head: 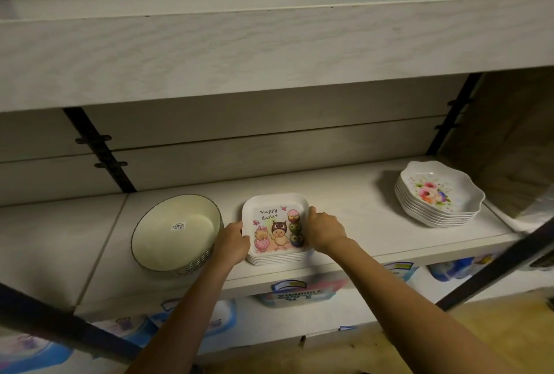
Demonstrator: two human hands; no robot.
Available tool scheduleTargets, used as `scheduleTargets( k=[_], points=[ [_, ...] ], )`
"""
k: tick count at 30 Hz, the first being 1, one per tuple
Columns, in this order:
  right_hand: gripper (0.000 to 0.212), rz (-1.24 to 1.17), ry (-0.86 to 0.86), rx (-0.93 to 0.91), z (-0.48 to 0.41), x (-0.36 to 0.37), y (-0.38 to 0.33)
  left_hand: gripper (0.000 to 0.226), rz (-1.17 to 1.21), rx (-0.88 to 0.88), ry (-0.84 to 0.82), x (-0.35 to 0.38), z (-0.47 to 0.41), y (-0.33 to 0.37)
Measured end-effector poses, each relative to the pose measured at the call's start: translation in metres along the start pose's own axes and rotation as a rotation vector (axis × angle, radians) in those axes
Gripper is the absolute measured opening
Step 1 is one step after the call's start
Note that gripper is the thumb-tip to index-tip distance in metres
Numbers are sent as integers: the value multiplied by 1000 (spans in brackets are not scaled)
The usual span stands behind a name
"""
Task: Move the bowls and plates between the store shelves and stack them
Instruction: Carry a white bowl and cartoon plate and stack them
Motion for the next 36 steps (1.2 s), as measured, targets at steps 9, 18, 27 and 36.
scheduleTargets(
  k=[9, 18, 27, 36],
  points=[
    [38, -623, 54, -78, 3, -46, 70, 35, 245, 167, 277, 3, 1, 60],
    [28, -946, 407, 107, -4, -105, 221, 29, 399, 249, 15, 81, -23, 163],
    [52, -986, 257, 348, -11, -89, 340, 47, 616, 53, -368, 169, -29, 244],
    [38, -1152, 54, 270, -14, -79, 352, 32, 726, -17, -460, 203, -19, 262]
  ],
)
Point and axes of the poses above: each hand's wrist, its own z-axis away from the middle knuckle, its own x-axis out of the palm, y = z × x, the point moved 2 cm from there along -z, towards the middle knuckle, and after that the axes turned 1 degree about z, right-handed, at the moved point
